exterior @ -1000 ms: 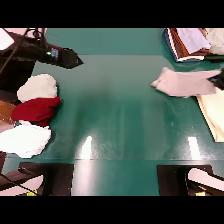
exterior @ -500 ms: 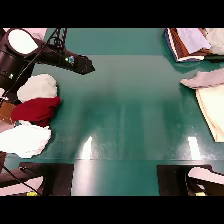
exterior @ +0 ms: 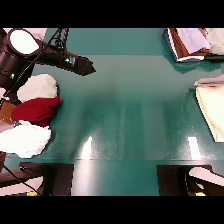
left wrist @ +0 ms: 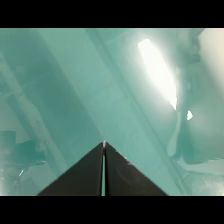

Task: Fold the shirts.

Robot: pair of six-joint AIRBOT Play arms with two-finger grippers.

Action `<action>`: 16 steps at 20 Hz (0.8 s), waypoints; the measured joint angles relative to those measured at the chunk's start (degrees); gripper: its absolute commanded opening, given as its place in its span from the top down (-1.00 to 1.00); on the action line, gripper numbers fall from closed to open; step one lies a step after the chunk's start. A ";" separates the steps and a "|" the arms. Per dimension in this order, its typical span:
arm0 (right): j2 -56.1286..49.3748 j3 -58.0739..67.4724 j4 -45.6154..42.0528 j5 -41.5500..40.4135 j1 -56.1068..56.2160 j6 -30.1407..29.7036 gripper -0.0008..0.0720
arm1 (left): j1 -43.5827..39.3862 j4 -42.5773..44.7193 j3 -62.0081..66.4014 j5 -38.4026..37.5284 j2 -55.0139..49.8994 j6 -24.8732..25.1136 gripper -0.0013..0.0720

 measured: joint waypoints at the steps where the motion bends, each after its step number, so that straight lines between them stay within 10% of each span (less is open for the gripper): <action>1: 0.85 -1.29 -1.84 0.92 -0.31 0.28 0.94 | 0.00 0.04 0.00 0.00 0.00 0.04 0.91; 8: 8.79 -13.84 -22.56 5.81 -0.90 4.31 0.91 | 0.00 0.55 0.00 -0.42 0.00 1.33 0.91; 11: 10.45 -17.88 -33.66 9.03 -0.92 7.50 -0.71 | 0.00 0.63 0.00 -0.46 0.00 1.73 0.91; 16: 11.23 -21.62 -42.73 12.63 -0.02 10.34 -0.59 | 0.00 0.66 0.00 -1.03 0.00 2.60 0.91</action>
